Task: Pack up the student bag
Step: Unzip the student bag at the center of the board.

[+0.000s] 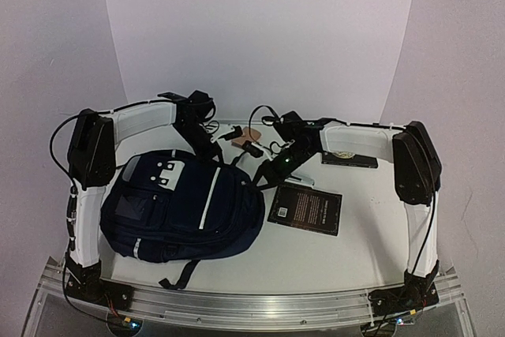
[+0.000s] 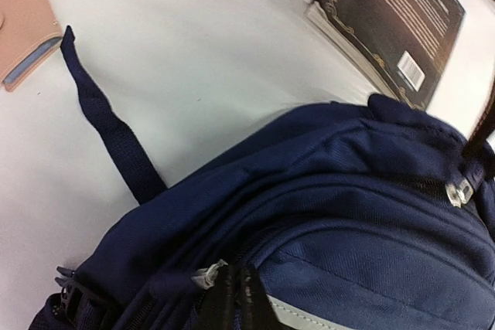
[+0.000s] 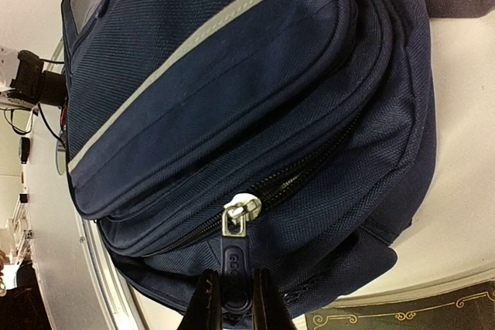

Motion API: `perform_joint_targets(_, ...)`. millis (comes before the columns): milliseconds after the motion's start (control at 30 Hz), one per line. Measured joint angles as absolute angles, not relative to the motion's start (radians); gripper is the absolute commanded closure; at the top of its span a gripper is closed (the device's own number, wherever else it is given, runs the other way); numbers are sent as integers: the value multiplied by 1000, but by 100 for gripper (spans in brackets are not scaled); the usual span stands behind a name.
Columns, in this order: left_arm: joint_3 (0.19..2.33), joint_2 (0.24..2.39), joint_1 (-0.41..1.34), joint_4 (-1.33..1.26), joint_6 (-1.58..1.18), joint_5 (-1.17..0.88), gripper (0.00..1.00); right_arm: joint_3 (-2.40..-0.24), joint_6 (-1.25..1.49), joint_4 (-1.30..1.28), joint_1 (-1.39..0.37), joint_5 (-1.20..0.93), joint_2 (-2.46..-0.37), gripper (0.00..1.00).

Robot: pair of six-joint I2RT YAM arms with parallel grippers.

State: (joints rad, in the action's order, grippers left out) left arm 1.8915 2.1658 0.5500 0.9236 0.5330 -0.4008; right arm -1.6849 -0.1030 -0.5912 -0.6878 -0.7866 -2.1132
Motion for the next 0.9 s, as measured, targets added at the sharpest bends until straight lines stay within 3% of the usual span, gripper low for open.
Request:
perform_joint_targets(300,1932,2210,451,928,347,-332,98,-1684,-91,-597,-688,-805,-2113,100)
perform_joint_targets(400,1939,2221,408,946,303,-301,69,-1660,-71,-595,-687,-810,-2113,100)
perform_joint_targets(600,1971,2190,419,943,68,-205,28,-1653,-32,-589,-684,-829,-2113,100)
perform_joint_targets(800,1918,2023,559,950,-182,-103,28,-1656,19,-588,-674,-846,-2113,100)
perform_joint_targets(900,1866,1936,668,944,-290,-40,33,-1660,47,-585,-667,-865,-2114,100)
